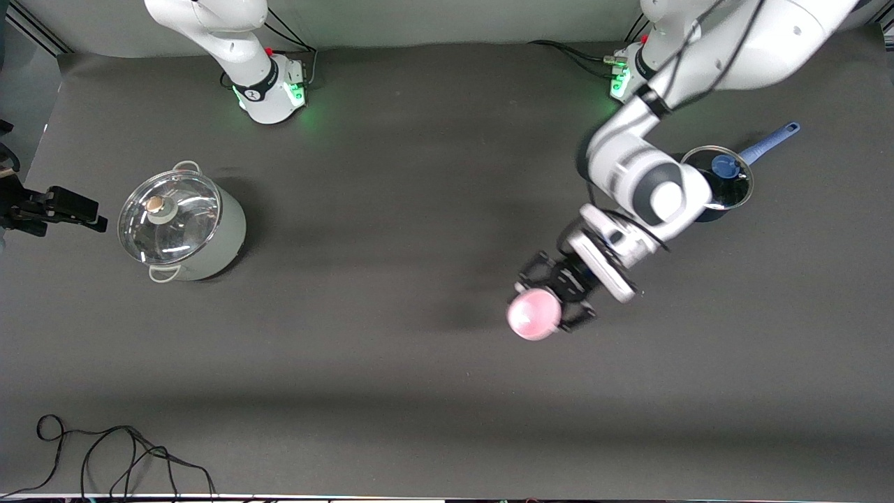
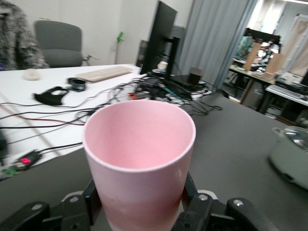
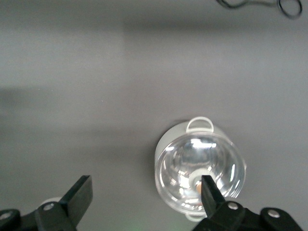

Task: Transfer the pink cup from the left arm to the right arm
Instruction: 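Lift the pink cup with the left gripper toward the table middle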

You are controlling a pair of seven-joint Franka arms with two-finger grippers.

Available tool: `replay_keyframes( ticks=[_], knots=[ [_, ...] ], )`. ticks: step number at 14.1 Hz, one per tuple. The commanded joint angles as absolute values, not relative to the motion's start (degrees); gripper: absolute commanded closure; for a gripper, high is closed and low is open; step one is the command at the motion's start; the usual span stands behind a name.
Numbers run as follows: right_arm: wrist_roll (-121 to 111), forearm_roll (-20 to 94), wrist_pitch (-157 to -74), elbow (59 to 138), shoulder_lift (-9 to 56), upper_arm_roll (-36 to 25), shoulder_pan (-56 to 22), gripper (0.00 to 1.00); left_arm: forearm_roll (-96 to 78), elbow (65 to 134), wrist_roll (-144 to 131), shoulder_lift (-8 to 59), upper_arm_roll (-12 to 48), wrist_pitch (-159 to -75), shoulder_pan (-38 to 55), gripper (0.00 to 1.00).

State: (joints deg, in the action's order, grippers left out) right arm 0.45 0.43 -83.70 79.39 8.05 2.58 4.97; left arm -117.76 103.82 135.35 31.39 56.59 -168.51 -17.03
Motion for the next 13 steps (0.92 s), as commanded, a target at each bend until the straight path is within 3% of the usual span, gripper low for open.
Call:
replay_keyframes(
  ticks=[1,6,10,13],
  knots=[
    [11.7,2.6,-80.1,78.0,8.2,2.5,2.5,0.00,-119.9,105.6,134.8,29.0,65.7,-173.2,-18.3,0.60],
    [43.5,7.1,-79.9,77.6,8.3,2.6,-6.6,0.00,-122.9,103.7,130.4,26.3,75.9,-180.3,-16.9,0.60],
    [62.5,10.1,-79.9,73.7,8.4,2.5,-16.2,0.01,-122.9,103.4,127.1,24.0,75.8,-180.5,-15.4,0.60],
    [74.9,18.6,-80.2,70.1,8.8,2.7,-16.7,0.01,-122.5,103.4,127.1,24.3,75.2,-180.5,-15.5,0.62]
  ],
)
